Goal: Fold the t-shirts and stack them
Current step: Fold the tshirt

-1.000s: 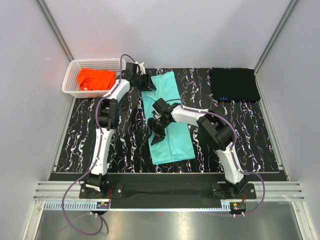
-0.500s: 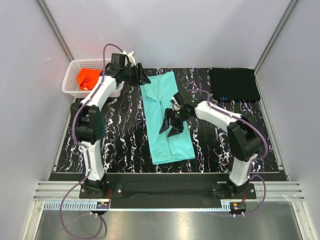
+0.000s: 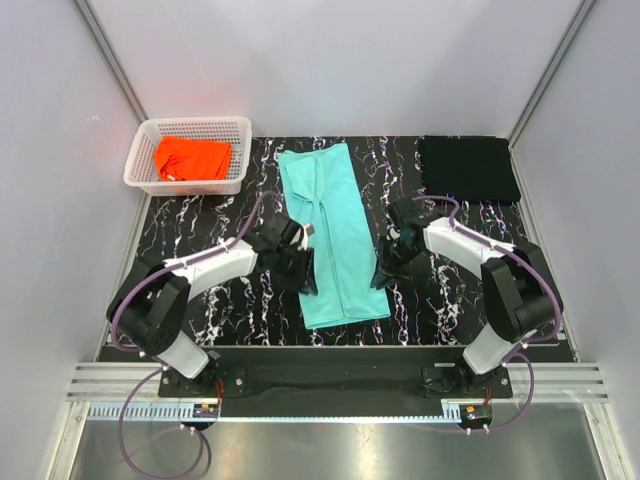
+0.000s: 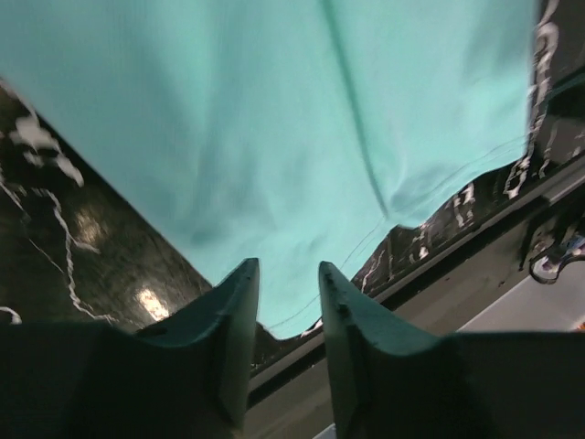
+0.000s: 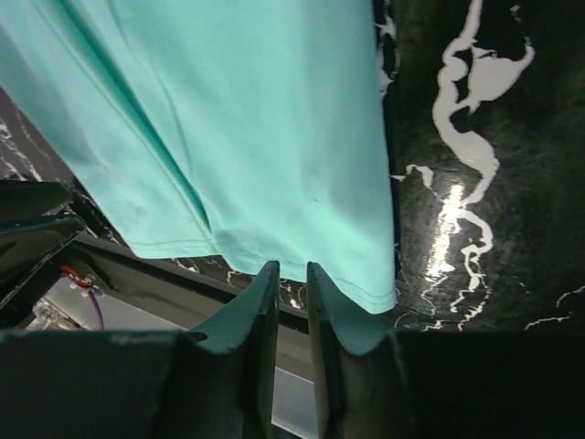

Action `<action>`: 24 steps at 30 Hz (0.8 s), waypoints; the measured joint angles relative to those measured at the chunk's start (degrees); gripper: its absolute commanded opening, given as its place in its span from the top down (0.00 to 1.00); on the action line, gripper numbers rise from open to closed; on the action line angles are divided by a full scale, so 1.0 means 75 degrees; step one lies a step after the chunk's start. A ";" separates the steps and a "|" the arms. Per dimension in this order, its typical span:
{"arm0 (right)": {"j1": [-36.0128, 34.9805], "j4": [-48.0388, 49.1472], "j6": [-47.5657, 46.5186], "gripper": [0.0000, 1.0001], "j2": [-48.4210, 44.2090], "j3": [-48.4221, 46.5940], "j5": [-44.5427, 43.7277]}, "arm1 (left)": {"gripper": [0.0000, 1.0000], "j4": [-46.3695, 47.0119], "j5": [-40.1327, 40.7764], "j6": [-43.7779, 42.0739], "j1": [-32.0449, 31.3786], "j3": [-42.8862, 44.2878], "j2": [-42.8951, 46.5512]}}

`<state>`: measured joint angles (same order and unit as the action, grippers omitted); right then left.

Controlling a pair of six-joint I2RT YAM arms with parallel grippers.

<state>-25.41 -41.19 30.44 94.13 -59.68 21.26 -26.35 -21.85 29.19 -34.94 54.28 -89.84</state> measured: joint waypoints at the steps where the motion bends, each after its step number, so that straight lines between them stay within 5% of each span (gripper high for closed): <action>1: 0.0029 0.0009 -0.0058 0.78 0.0009 0.0038 -0.0050 | 0.68 0.0012 0.0035 0.0189 -0.0099 -0.0283 0.0050; 11: 0.0058 0.0463 -0.0087 0.85 0.0332 0.0871 -0.0079 | 0.71 0.0889 0.0198 0.1274 -0.0493 -0.1682 0.0405; 20: -0.0583 0.1329 0.0743 0.83 0.0286 0.1547 0.0629 | 0.71 0.0347 0.0799 0.1411 -0.0507 -0.1871 0.0787; 24: -0.1017 0.1574 0.1055 0.66 0.0163 0.1661 0.0717 | 0.60 -0.0373 0.1236 0.1192 -0.0504 -0.1868 0.1451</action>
<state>-33.04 -29.39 38.35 95.35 -47.22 26.63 -29.15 -12.58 38.13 -38.72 40.27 -78.96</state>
